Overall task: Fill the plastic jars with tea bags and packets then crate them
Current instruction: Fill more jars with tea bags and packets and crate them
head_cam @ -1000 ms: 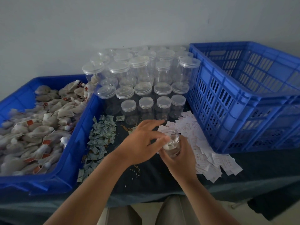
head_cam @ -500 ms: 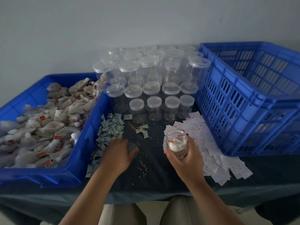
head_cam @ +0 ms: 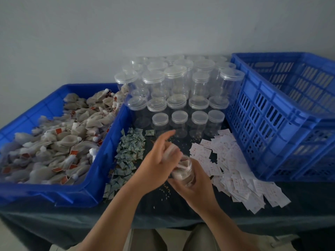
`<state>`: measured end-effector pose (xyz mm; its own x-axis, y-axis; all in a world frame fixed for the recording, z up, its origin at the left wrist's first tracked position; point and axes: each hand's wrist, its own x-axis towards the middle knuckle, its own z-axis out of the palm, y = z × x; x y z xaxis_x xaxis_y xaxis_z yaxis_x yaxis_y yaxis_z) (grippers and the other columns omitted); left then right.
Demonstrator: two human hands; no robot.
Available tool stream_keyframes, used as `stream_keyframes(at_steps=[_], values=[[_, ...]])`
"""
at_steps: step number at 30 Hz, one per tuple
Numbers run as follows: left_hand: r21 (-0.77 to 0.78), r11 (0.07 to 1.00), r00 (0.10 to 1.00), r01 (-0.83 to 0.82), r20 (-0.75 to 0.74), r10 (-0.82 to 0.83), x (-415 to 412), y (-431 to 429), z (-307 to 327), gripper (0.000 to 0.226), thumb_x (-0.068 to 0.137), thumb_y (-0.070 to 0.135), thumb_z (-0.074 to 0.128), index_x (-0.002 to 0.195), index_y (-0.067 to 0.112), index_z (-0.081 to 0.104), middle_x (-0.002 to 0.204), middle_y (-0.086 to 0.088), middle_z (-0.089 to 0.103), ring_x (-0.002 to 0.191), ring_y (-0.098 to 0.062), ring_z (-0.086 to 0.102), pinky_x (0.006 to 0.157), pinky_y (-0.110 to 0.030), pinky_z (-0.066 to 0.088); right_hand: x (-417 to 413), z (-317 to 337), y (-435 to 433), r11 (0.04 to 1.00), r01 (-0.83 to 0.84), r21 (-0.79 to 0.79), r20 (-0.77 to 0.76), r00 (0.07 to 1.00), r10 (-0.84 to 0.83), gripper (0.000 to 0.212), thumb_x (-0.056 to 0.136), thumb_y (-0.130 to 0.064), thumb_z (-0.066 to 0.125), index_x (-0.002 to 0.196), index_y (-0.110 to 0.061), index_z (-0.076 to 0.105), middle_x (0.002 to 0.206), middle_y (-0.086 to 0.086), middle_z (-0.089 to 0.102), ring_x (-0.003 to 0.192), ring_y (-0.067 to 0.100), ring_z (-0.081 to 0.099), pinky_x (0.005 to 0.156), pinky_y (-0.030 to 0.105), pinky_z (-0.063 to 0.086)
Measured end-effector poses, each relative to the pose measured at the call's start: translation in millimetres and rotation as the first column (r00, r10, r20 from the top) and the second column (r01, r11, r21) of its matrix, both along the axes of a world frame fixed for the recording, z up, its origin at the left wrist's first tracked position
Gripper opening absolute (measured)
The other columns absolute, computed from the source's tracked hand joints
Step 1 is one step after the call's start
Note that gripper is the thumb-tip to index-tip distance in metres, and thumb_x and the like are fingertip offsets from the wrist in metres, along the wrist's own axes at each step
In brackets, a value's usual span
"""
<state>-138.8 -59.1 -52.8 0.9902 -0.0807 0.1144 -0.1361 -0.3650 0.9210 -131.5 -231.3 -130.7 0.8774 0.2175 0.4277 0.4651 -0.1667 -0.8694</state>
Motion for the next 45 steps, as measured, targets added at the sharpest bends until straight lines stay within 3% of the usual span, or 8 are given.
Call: stream_keyframes(at_steps=[4, 11, 18, 21, 28, 35, 39, 45], values=[[0.414, 0.907, 0.995, 0.073, 0.031, -0.094, -5, -11, 0, 0.071, 0.077, 0.086, 0.064, 0.139, 0.058, 0.045, 0.135, 0.04, 0.039, 0.123, 0.014, 0.047, 0.091, -0.013, 0.043, 3, -6, -1, 0.998, -0.011, -0.064, -0.054, 0.998, 0.007, 0.044, 0.084, -0.045, 0.086, 0.12, -0.047, 0.061, 0.102, -0.012, 0.073, 0.075, 0.015, 0.069, 0.059, 0.035, 0.059], [0.699, 0.714, 0.99, 0.038, 0.071, -0.123, 0, -38, 9, 0.073, 0.071, 0.086, 0.063, 0.129, 0.042, 0.053, 0.126, 0.026, 0.057, 0.113, 0.001, 0.053, 0.093, -0.027, 0.049, 3, -14, -1, 0.998, -0.038, -0.041, -0.086, 0.996, 0.035, 0.049, 0.079, -0.036, 0.081, 0.118, -0.05, 0.056, 0.103, -0.018, 0.074, 0.093, 0.008, 0.075, 0.069, 0.017, 0.057], [0.198, 0.919, 0.936, 0.34, 0.024, -0.352, 13, -40, 20, 0.033, 0.089, 0.054, 0.077, 0.079, 0.023, 0.074, 0.099, 0.007, 0.078, 0.107, -0.014, 0.073, 0.096, -0.049, 0.057, 7, -3, -18, 0.919, -0.282, 0.276, -0.254, 0.901, 0.352, 0.014, 0.088, -0.024, 0.079, 0.077, -0.023, 0.071, 0.059, 0.002, 0.063, 0.052, 0.019, 0.059, 0.052, 0.028, 0.046], [0.071, 0.929, 0.932, 0.362, -0.048, -0.359, 20, -37, 21, 0.01, 0.096, 0.03, 0.077, 0.094, 0.022, 0.081, 0.108, 0.007, 0.079, 0.116, -0.01, 0.071, 0.103, -0.047, 0.056, 8, -1, -18, 0.917, -0.236, 0.321, -0.256, 0.911, 0.324, 0.021, 0.091, -0.028, 0.084, 0.104, -0.014, 0.073, 0.08, 0.006, 0.073, 0.071, 0.021, 0.071, 0.065, 0.029, 0.056], [0.446, 0.862, 0.967, -0.241, 0.186, 0.174, 3, -71, 6, 0.049, 0.085, 0.074, 0.062, 0.125, 0.046, 0.061, 0.107, 0.031, 0.068, 0.102, 0.011, 0.061, 0.086, -0.017, 0.05, 8, -6, -5, 0.997, -0.063, -0.042, -0.143, 0.988, 0.056, 0.056, 0.083, -0.015, 0.082, 0.106, -0.06, 0.06, 0.094, -0.025, 0.073, 0.075, -0.003, 0.069, 0.061, 0.01, 0.051], [0.005, 0.952, 0.949, 0.305, -0.089, -0.303, 18, -37, 7, 0.095, 0.088, 0.028, 0.082, 0.164, 0.041, 0.025, 0.12, 0.011, 0.075, 0.114, -0.008, 0.07, 0.1, -0.026, 0.054, 10, -3, -25, 0.883, -0.36, 0.302, -0.311, 0.838, 0.448, 0.016, 0.095, -0.026, 0.079, 0.099, -0.012, 0.072, 0.074, 0.0, 0.071, 0.067, 0.018, 0.067, 0.067, 0.048, 0.056], [0.111, 0.983, 0.989, 0.144, -0.037, -0.14, 19, -26, 3, 0.112, 0.07, 0.057, 0.09, 0.162, 0.039, 0.03, 0.126, 0.025, 0.065, 0.124, 0.002, 0.06, 0.108, -0.026, 0.049, 15, -1, -18, 0.906, -0.271, 0.326, -0.314, 0.873, 0.374, 0.04, 0.096, -0.026, 0.083, 0.129, -0.01, 0.068, 0.091, 0.002, 0.076, 0.081, 0.016, 0.073, 0.071, 0.031, 0.058], [0.16, 0.986, 0.998, -0.047, -0.024, 0.051, 3, -50, -9, 0.071, 0.069, 0.065, 0.084, 0.131, 0.062, 0.049, 0.117, 0.03, 0.064, 0.112, 0.012, 0.058, 0.088, -0.018, 0.047, 10, -7, -10, 0.954, -0.208, 0.214, -0.196, 0.948, 0.25, 0.058, 0.083, -0.005, 0.089, 0.134, -0.018, 0.064, 0.111, 0.008, 0.077, 0.089, 0.027, 0.075, 0.072, 0.039, 0.063]])
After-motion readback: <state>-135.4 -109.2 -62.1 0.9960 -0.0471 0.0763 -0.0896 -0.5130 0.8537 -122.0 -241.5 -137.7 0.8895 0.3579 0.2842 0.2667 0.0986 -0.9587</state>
